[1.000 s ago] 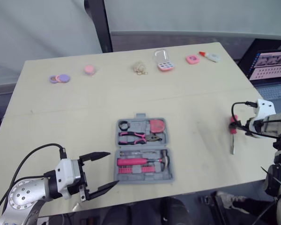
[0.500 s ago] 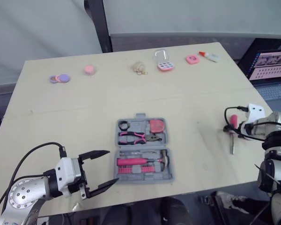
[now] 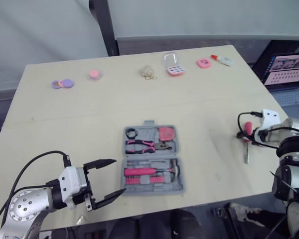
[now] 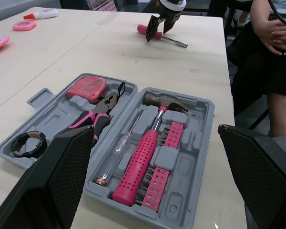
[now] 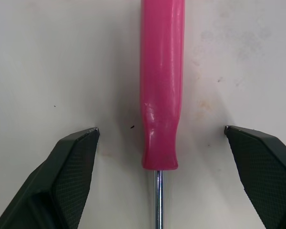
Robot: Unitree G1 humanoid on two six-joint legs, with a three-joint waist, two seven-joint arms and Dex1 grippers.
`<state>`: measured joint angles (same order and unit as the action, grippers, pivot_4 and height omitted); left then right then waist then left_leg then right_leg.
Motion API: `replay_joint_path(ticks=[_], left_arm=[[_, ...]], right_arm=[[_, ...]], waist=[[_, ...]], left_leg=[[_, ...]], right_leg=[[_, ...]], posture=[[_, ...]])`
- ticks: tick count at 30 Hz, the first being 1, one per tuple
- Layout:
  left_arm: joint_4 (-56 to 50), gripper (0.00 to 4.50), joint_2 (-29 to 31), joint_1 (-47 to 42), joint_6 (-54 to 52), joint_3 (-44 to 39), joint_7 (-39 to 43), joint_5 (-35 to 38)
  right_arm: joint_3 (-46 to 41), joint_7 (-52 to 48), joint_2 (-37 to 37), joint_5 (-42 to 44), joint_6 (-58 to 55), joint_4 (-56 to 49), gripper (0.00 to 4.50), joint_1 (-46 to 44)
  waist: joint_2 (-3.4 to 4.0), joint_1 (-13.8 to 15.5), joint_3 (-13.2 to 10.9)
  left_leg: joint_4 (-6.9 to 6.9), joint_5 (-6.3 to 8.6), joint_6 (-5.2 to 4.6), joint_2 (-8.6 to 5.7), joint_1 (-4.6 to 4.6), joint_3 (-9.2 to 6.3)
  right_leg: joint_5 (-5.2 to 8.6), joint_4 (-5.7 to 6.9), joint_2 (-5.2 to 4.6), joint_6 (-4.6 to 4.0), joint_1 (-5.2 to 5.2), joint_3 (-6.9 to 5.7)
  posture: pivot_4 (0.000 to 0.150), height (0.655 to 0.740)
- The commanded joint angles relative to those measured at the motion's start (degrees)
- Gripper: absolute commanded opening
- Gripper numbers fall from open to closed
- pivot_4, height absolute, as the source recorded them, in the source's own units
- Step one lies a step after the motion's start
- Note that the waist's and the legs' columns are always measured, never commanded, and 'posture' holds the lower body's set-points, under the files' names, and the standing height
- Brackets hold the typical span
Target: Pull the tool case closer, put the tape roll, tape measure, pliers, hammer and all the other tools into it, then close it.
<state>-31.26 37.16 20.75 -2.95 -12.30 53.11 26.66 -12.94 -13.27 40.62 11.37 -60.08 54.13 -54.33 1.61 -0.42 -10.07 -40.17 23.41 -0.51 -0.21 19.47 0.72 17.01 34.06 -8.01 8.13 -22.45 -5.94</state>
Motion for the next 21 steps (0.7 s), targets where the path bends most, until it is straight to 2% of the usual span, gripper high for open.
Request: replay_joint_path(ticks=[1,3,5,6,15,18,21], left_arm=[[-2.34,4.5,0.38,0.05,0.3,-0.28,-0.48,-0.06],[-2.38,4.5,0.37,0.0,0.27,-0.14,-0.57,-0.11],[-2.44,4.5,0.38,0.12,0.27,-0.06,-0.65,-0.12],[-2.46,4.5,0.4,0.18,0.27,-0.05,-0.66,-0.12],[-2.52,4.5,-0.06,0.91,0.03,0.03,-1.12,0.13],[-2.86,4.5,0.29,1.87,-1.66,-2.21,-0.88,3.4],[-2.2,4.5,2.68,2.92,-5.18,-6.24,1.87,8.83]], right_arm=[[-0.3,-0.16,0.4,-0.6,-0.55,0.73,2.67,-0.71],[-0.2,-0.16,0.42,-0.69,-0.96,0.85,1.52,-0.8],[-0.13,-0.05,0.47,-0.81,-1.64,0.91,0.57,-0.84],[-0.14,-0.02,0.47,-0.85,-1.88,0.9,0.34,-0.85],[0.44,-1.3,0.34,-0.83,-3.76,-1.02,0.36,-0.15],[3.39,-4.79,1.73,-0.47,-8.13,-7.89,0.36,1.3],[7.38,-9.58,4.41,2.01,-16.36,-21.74,0.36,4.47]], waist=[[0.0,0.17,0.0],[0.0,0.24,0.0],[0.0,0.18,0.0],[0.0,0.18,0.0],[0.0,0.19,0.0],[0.0,0.16,0.0],[0.04,0.23,-0.02]], left_leg=[[0.0,0.0,0.0,0.0,0.0,0.0],[0.0,0.0,0.0,-0.01,0.01,-0.02],[0.0,0.0,0.0,-0.01,0.02,-0.02],[0.0,0.0,0.0,-0.01,0.01,-0.02],[0.0,0.0,0.0,0.0,0.01,-0.03],[0.0,0.0,0.0,0.0,0.01,-0.03],[0.0,0.0,0.0,0.02,0.05,-0.03]], right_leg=[[0.0,0.0,0.0,0.0,0.0,0.0],[0.0,0.0,0.0,0.0,0.0,0.0],[0.0,0.0,0.0,0.0,0.0,0.0],[0.0,0.0,0.0,0.0,0.0,0.0],[0.0,0.01,0.02,0.0,0.0,0.0],[0.0,0.0,0.02,0.0,0.0,0.0],[0.0,0.02,0.02,0.0,-0.05,0.01]], posture=[[0.15,0.74],[0.15,0.74],[0.15,0.74],[0.15,0.74],[0.15,0.74],[0.15,0.74],[0.15,0.74]])
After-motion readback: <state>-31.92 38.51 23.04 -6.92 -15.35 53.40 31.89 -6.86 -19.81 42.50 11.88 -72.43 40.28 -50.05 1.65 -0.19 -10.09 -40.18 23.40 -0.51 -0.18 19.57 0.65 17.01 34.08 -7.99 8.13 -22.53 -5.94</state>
